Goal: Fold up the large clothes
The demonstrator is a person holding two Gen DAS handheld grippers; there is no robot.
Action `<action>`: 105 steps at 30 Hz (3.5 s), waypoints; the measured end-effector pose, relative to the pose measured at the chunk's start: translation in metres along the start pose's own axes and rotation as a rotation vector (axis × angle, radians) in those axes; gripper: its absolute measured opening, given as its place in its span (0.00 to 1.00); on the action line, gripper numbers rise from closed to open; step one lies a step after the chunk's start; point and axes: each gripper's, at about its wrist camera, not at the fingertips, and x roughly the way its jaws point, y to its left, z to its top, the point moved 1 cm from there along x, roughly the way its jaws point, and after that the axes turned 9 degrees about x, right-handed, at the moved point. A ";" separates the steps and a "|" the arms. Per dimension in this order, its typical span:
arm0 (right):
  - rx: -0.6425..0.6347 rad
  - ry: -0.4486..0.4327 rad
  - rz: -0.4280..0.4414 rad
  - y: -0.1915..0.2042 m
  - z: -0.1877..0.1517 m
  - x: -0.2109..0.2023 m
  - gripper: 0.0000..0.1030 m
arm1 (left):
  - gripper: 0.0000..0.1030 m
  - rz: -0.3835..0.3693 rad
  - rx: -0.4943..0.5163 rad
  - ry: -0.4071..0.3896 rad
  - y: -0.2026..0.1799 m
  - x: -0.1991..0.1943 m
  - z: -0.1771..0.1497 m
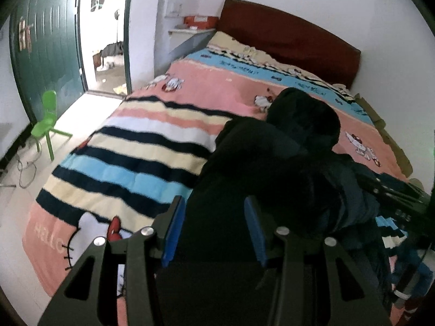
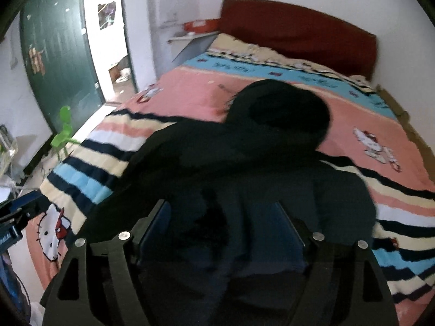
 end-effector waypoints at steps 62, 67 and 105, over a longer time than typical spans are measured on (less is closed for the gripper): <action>0.122 0.151 -0.042 -0.164 -0.042 0.118 0.88 | 0.59 -0.059 0.358 0.125 -0.141 0.201 0.008; 0.094 0.189 -0.074 -0.163 -0.056 0.142 0.90 | 0.61 -0.080 0.329 0.129 -0.139 0.217 0.002; 0.132 0.002 -0.188 -0.117 -0.121 -0.135 0.96 | 0.62 -0.013 0.342 -0.066 -0.046 -0.063 -0.046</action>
